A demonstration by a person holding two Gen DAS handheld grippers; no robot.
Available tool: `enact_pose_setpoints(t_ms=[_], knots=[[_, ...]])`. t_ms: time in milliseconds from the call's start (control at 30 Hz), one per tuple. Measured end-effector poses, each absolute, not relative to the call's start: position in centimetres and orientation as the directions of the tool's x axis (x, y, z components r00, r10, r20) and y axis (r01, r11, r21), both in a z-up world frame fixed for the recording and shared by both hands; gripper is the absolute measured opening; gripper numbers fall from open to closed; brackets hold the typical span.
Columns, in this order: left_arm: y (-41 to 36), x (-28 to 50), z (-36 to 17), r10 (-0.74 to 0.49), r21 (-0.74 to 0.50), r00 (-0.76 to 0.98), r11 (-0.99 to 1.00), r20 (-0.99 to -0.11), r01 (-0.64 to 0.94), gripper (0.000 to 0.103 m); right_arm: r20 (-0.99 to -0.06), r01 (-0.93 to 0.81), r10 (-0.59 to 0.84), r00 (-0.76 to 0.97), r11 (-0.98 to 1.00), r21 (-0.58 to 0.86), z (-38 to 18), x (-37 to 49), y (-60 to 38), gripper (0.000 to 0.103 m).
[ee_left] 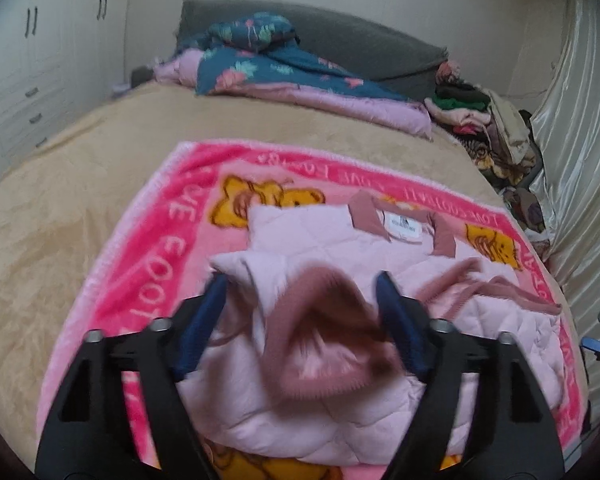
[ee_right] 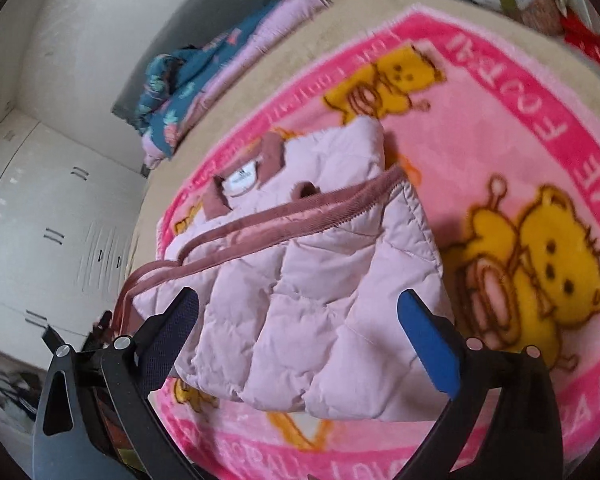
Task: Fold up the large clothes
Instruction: 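Open both tools to release the hem onto the jacket, then lower both open tools onto the folded jacket's side edge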
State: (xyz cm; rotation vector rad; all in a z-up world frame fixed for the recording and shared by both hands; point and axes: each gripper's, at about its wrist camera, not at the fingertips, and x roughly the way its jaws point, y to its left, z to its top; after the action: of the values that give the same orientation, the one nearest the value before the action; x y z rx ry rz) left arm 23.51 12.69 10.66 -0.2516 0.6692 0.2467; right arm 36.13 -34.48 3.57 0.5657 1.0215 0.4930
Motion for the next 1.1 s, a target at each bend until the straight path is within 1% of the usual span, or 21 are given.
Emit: enact_pose_setpoints(t_ms=[33,100,133,200,267,300,400,433,567,667,800,967,1000,1033,1067,1100], knots=[[12.7,23.0,11.2,0.152,-0.143,0.767,0.942,-0.624,-0.303,0.078,-0.647,-0.141,0.615,0.451,0.765,0.628,3.7,35.6,-34.6,0.099],[12.8,22.4,11.7,0.151,-0.144,0.774,0.943,-0.614,-0.299,0.079,-0.646,-0.171,0.591,0.482,0.787,0.592,3.9,34.7,-34.8,0.099],[12.8,22.1,11.9,0.160,-0.135,0.776,0.944,-0.611,-0.301,0.081,-0.640,-0.197,0.578,0.506,0.800,0.567,4.0,34.1,-35.0,0.099],[12.8,21.5,12.2,0.196,-0.094,0.776,0.946,-0.600,-0.311,0.085,-0.626,-0.231,0.559,0.544,0.817,0.529,3.8,33.2,-35.2,0.099],[12.9,21.1,12.2,0.213,-0.069,0.776,0.947,-0.594,-0.313,0.090,-0.611,-0.256,0.533,0.585,0.836,0.485,3.7,32.3,-35.4,0.099],[13.0,20.9,12.1,0.220,-0.059,0.775,0.947,-0.593,-0.315,0.091,-0.607,-0.264,0.516,0.604,0.848,0.459,3.4,31.9,-35.5,0.099],[13.6,20.6,11.0,0.229,-0.033,0.758,0.949,-0.610,-0.313,0.091,-0.601,-0.288,0.490,0.631,0.868,0.406,2.5,31.2,-35.4,0.099],[13.8,20.6,10.3,0.234,-0.023,0.747,0.948,-0.622,-0.317,0.093,-0.604,-0.293,0.484,0.633,0.872,0.392,2.0,31.0,-35.3,0.099],[14.5,20.6,7.3,0.236,-0.001,0.712,0.949,-0.661,-0.316,0.093,-0.623,-0.314,0.462,0.632,0.887,0.339,-0.3,30.5,-34.2,0.099],[15.5,20.9,4.7,0.200,-0.028,0.684,0.951,-0.702,-0.307,0.093,-0.632,-0.317,0.447,0.633,0.895,0.314,-2.2,30.3,-33.6,0.099],[16.4,21.3,1.6,0.164,-0.057,0.648,0.951,-0.744,-0.305,0.093,-0.649,-0.306,0.444,0.618,0.896,0.321,-4.6,30.6,-33.1,0.099],[17.1,21.9,-0.8,0.074,-0.148,0.627,0.944,-0.775,-0.294,0.093,-0.642,-0.341,0.461,0.613,0.887,0.312,-5.9,31.2,-32.1,0.099],[17.0,22.0,-1.1,0.068,-0.155,0.628,0.943,-0.776,-0.294,0.092,-0.639,-0.345,0.460,0.616,0.887,0.306,-6.0,31.4,-31.8,0.099],[16.8,22.0,-1.4,0.059,-0.160,0.628,0.945,-0.776,-0.286,0.080,-0.636,-0.347,0.455,0.624,0.890,0.297,-6.0,31.4,-31.5,0.098],[16.5,22.1,-1.6,0.065,-0.150,0.630,0.947,-0.774,-0.283,0.069,-0.631,-0.349,0.446,0.635,0.894,0.281,-5.9,31.4,-31.2,0.091],[16.2,22.1,-1.6,0.083,-0.133,0.631,0.949,-0.771,-0.287,0.062,-0.626,-0.351,0.433,0.648,0.900,0.259,-5.7,31.5,-31.0,0.079]])
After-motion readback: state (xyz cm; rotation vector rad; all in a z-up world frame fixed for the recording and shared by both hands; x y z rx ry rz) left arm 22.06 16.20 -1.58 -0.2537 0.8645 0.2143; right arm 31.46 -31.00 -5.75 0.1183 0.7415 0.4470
